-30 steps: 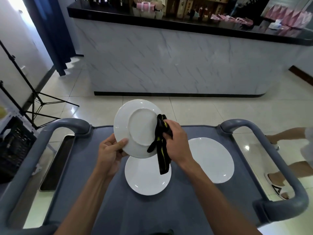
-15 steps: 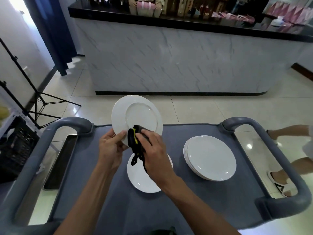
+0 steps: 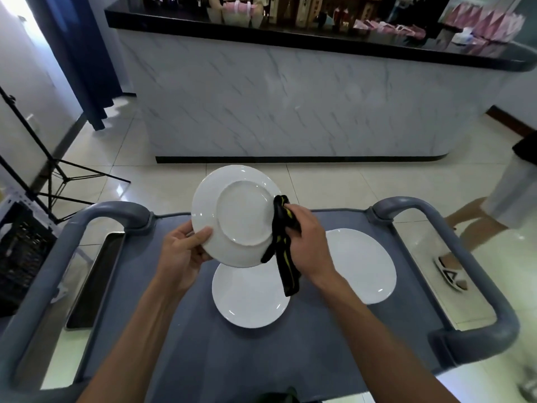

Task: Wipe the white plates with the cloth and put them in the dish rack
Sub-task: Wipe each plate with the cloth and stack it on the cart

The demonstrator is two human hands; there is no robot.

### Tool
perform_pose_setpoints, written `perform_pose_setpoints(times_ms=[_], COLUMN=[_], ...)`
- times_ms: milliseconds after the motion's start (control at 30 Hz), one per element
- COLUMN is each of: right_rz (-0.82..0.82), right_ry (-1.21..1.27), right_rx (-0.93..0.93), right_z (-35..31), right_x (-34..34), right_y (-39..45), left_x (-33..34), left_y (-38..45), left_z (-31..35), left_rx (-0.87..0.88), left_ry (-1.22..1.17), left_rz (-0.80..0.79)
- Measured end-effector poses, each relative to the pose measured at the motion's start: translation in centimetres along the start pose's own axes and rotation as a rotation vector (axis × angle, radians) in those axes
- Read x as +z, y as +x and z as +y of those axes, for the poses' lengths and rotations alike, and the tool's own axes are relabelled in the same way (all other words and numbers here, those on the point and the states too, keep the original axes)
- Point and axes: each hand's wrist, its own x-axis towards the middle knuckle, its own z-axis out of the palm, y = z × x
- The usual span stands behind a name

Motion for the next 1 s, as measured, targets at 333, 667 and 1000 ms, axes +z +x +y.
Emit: perform_pose_setpoints(times_ms=[333,667,1000], right_rz=[-0.047,-0.159,-0.181], right_ry=[-0.072,-0.299,-0.236], right_rx=[-0.043,-0.322,-0.402], right_z=[-0.8,-4.6,-3.3], right_x=[-3.2,-0.6,-2.3], right_y=[3.5,1.2,-0.2], left_x=[0.7,2.0,4.1], left_y=[-0.7,-1.5,-2.6], left_z=[-0.4,-0.8,-2.3], left_rx=[-0.034,-0.012,0.035], left_ry=[0.211,0.273,0.317], left_rz=[-0.128,-0.146,-0.087])
